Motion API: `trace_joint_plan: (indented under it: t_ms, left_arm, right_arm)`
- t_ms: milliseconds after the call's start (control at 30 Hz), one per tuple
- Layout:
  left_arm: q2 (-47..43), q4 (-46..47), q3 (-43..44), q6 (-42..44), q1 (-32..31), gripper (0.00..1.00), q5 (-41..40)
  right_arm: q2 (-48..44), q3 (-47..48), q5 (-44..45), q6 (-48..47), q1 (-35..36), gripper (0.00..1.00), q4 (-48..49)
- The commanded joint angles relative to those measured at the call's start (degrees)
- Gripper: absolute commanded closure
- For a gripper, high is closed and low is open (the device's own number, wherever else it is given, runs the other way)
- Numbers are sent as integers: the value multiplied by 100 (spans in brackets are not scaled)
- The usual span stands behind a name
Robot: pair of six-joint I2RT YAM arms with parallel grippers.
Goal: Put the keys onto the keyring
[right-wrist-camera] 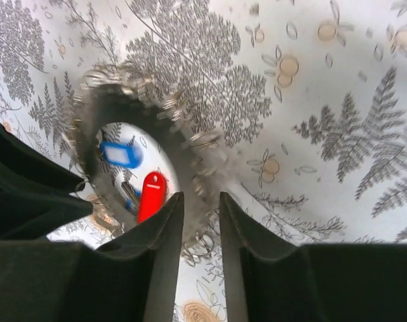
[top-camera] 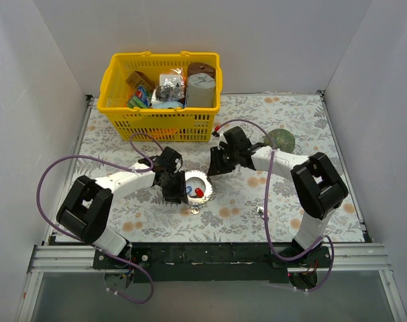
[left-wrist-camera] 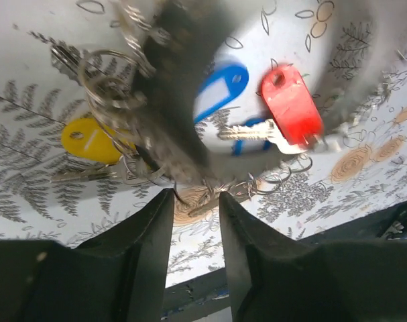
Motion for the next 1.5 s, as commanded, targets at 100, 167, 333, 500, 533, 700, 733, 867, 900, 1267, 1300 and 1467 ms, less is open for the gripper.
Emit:
trace_joint_plan:
  t_ms: [100, 167, 333, 500, 533, 700, 733, 867, 900, 1267, 1300, 1467]
  left_arm:
    - [-339, -332, 422, 102, -85, 51, -132]
    - [-366, -394, 606, 164, -84, 48, -316]
    - [-217, -544, 940, 348, -76, 46, -599]
    - [152, -492, 1143, 533, 21, 45, -643]
    - [188, -465, 1169, 559, 56, 45, -608]
    - [460, -290, 1205, 717, 477, 45, -371]
    - [504, -272, 1205, 735, 548, 45, -318]
    - [671, -193, 1240, 797, 812, 46, -186]
    - [706, -149, 1240, 806, 812, 46, -160]
    - [646, 176, 766, 630, 821, 61, 280]
    - [610, 203, 687, 612, 821, 63, 332]
    - [373, 273, 397, 463, 786, 66, 403]
  right_arm:
    - [-294, 165, 487, -387, -34, 45, -227]
    - [-505, 24, 619, -396, -26, 40, -236]
    - [-935, -504, 541, -334, -26, 39, -236]
    - [-1225, -1013, 268, -80, -26, 40, -113]
    - [-1313, -1188, 190, -44, -17, 41, -69]
    - [-1454, -1576, -39, 237, -26, 41, 238]
    - [-1428, -1612, -127, 272, -26, 41, 369]
    - [-1288, -1726, -373, 500, -17, 43, 835]
    - [-1244, -1744, -426, 588, -17, 43, 950]
    - [-145, -1375, -1006, 1300, 1, 46, 1847]
    - [-75, -1331, -1024, 1318, 1, 46, 1899]
    - [57, -760, -945, 1204, -8, 47, 1663]
